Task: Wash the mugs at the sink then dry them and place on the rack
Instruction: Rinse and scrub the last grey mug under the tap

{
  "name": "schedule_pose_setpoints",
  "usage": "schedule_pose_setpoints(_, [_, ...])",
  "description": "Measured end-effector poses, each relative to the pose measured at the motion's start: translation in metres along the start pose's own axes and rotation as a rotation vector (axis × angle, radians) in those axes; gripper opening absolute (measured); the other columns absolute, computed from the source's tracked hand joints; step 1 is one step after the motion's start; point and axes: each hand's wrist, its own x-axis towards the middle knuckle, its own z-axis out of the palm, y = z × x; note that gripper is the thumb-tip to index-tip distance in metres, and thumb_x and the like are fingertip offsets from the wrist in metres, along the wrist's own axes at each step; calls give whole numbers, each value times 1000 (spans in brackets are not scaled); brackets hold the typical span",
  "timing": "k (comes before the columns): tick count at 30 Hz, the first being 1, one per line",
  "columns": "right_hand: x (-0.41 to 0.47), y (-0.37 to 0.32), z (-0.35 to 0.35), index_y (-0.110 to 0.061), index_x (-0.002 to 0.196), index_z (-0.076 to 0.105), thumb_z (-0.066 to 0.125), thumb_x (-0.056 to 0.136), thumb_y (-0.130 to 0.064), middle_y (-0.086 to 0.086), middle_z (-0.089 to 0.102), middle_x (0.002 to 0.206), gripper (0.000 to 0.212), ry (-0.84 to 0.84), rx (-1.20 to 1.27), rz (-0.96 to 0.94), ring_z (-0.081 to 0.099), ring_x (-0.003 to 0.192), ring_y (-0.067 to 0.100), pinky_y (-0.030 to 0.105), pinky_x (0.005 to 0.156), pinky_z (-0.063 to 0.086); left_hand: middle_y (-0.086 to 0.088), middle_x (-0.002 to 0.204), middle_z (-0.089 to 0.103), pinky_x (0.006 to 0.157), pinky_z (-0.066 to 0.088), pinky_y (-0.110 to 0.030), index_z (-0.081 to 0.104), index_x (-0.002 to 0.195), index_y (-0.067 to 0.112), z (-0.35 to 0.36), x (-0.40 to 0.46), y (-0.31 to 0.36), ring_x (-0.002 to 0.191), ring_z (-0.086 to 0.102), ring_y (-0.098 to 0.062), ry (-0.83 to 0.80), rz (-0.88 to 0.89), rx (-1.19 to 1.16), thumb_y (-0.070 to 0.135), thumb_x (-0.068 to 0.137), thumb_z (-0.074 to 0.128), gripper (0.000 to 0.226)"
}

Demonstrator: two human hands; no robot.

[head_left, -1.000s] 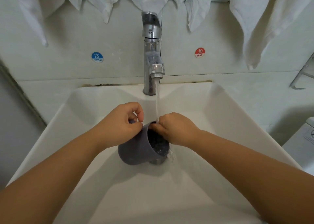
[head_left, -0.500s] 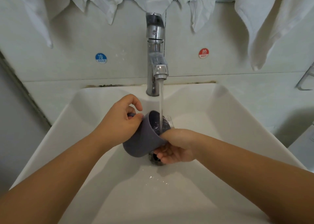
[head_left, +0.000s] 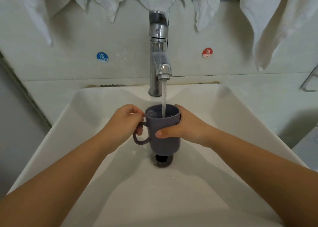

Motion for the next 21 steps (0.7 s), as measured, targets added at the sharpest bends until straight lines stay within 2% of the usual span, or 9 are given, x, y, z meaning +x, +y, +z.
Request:
schedule_pose_setpoints(3, [-5,3,-2,-28,113,53,86,65,-18,-9,66,104,59,-52,-132,139,64,96,11,28,79,57,0,89,66,68,44,-22,61,95,11,-2,3,-5,83,63,-15,36,26,195,19,97,48,15])
schedule_pose_setpoints(5, [-5,5,3,-28,116,55,86,66,-21,-8,67,107,60,-83,-134,156,64,99,13,29,81,57,2,96,64,68,40,-23,60,95,15,-6,5,-7,91,62,-15,75,14,221,27,99,46,19])
schedule_pose_setpoints(9, [-4,3,0,-32,96,63,85,68,-16,-13,72,90,39,-17,-99,119,68,82,4,21,70,57,-1,99,65,76,41,-30,61,94,13,-13,10,-8,96,62,-21,136,22,232,32,100,45,26])
schedule_pose_setpoints(12, [-4,5,0,-29,100,65,87,64,-24,-8,72,91,42,-89,-169,174,69,86,10,31,78,59,-4,102,65,74,44,-30,61,98,12,-13,12,-9,97,62,-22,128,22,273,34,100,44,28])
schedule_pose_setpoints(15, [-4,1,2,-28,91,64,82,71,-21,-7,72,88,28,-87,-125,228,68,84,12,26,73,57,-4,102,65,79,46,-32,61,97,12,-12,12,-11,97,62,-22,105,17,296,35,99,46,27])
schedule_pose_setpoints(17, [0,-1,0,-24,94,70,81,72,-22,-3,74,90,25,-93,-147,246,70,85,14,29,76,58,-3,101,65,77,46,-30,61,96,12,-13,12,-12,96,63,-21,96,26,315,34,99,48,26])
schedule_pose_setpoints(19, [1,-7,-1,-22,104,67,85,63,-39,-1,73,95,49,-90,-271,270,69,89,18,37,81,57,-3,99,65,71,45,-25,62,96,11,-12,11,-12,94,62,-20,91,33,326,33,98,48,26])
schedule_pose_setpoints(21, [-1,-15,-2,-27,111,54,82,48,-59,-5,66,101,76,-43,-561,313,65,91,19,43,85,54,-2,96,64,67,42,-21,61,96,12,-12,10,-11,91,60,-17,78,34,347,33,99,48,25])
